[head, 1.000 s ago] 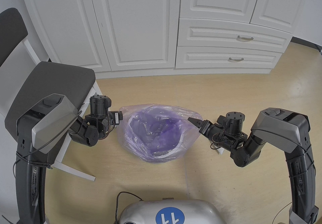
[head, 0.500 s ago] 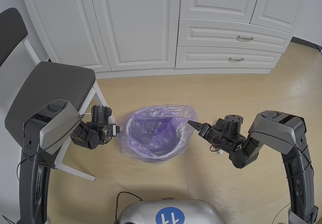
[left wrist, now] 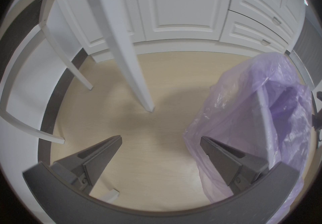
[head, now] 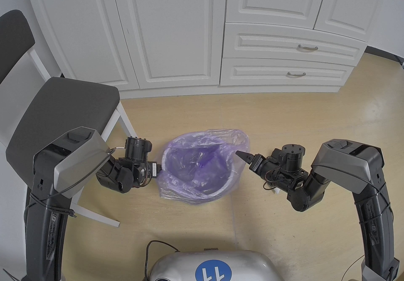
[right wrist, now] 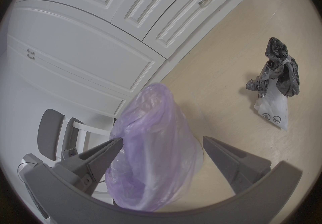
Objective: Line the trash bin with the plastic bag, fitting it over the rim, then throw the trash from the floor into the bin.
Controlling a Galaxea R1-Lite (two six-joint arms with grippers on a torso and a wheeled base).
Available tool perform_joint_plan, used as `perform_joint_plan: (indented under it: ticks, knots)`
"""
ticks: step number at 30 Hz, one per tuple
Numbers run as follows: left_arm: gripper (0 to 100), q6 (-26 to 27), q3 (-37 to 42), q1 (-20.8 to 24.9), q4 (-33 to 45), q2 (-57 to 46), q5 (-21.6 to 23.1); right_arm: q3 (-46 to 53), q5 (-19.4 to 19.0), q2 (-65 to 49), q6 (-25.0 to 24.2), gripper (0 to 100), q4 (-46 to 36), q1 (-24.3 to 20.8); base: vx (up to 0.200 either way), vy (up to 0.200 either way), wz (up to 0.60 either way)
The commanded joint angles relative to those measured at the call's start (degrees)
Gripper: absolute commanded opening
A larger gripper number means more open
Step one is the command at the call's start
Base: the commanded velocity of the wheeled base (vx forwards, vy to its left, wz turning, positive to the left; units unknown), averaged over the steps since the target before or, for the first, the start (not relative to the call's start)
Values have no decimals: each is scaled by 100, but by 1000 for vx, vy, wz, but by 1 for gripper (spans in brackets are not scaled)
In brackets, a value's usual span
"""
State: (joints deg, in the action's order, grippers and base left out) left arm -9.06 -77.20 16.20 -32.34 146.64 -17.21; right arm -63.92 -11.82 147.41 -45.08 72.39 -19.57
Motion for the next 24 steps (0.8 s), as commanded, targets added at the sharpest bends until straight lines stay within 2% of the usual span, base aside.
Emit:
perform_joint_plan:
  ticks: [1,16,24]
  knots:
    - [100,-52,21,226,0,5,-1,-7,5,-2,-9,100,3,5,0,0,0]
    - [100,-492,-462,577,79,453,-45,-60,40,-98,-27,100,12,93,0,0,0]
    - [100,-448,-287,331,483,102,-72,-165,57,-151,8,100,-32,172,0,0,0]
